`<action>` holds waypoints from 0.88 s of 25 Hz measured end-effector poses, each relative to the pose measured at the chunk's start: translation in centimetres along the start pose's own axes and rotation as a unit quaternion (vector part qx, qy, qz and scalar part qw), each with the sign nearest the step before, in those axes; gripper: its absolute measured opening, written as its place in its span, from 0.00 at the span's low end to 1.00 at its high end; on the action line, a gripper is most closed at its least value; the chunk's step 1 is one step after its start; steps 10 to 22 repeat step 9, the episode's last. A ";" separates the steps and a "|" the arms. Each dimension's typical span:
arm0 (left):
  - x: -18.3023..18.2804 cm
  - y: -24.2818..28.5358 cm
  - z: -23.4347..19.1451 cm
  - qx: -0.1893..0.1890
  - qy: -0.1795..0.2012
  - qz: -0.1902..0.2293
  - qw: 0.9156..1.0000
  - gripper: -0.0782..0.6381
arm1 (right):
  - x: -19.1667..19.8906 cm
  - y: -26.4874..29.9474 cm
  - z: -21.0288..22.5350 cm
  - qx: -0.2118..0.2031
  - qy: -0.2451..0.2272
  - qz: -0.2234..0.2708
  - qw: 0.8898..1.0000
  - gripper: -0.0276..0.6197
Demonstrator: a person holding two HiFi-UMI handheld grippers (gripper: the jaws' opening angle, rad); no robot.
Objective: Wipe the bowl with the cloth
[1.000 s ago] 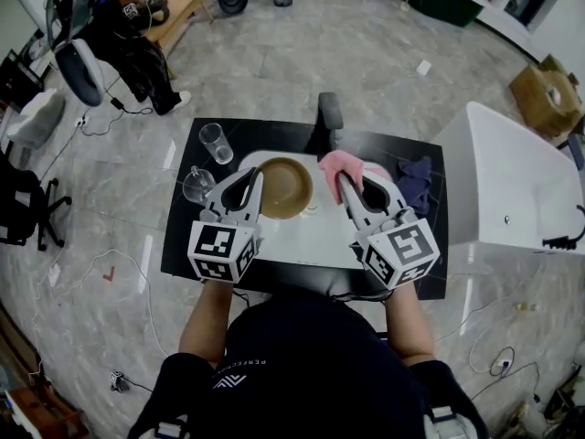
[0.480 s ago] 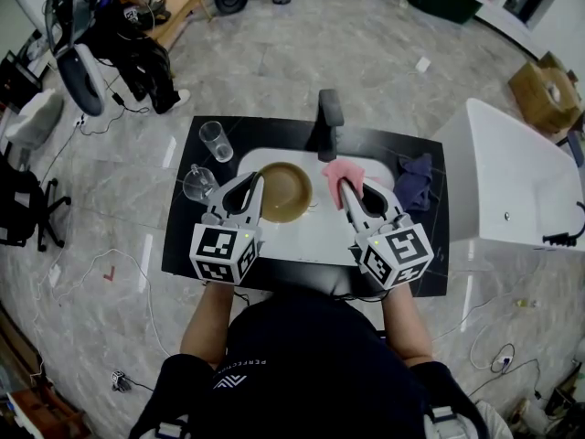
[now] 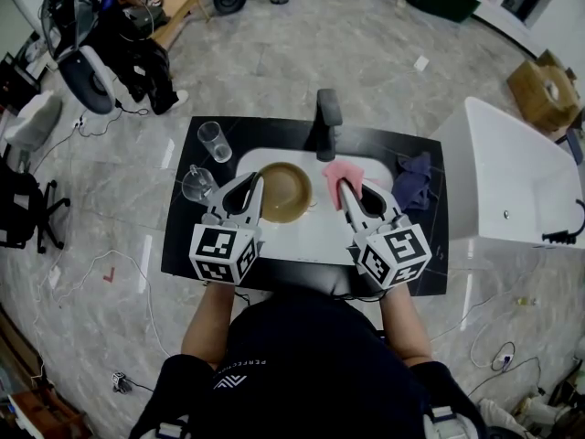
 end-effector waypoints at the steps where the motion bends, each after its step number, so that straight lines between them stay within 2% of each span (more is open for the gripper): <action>1: 0.0 0.0 0.0 0.000 0.000 -0.001 1.000 0.14 | 0.0 0.0 0.0 0.000 0.000 0.000 1.000 0.12; 22: 0.6 0.3 0.3 0.001 0.001 -0.004 1.000 0.14 | 0.5 -0.4 0.4 -0.002 0.006 0.004 1.000 0.12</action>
Point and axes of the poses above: the fingertips, and each gripper's own axes: y forward along the fingers, z to its right, x out of its underside, the point moved 9 cm from there along -y, backward along the fingers, and after that the axes turned 6 degrees about -y, right-handed, at the moved point
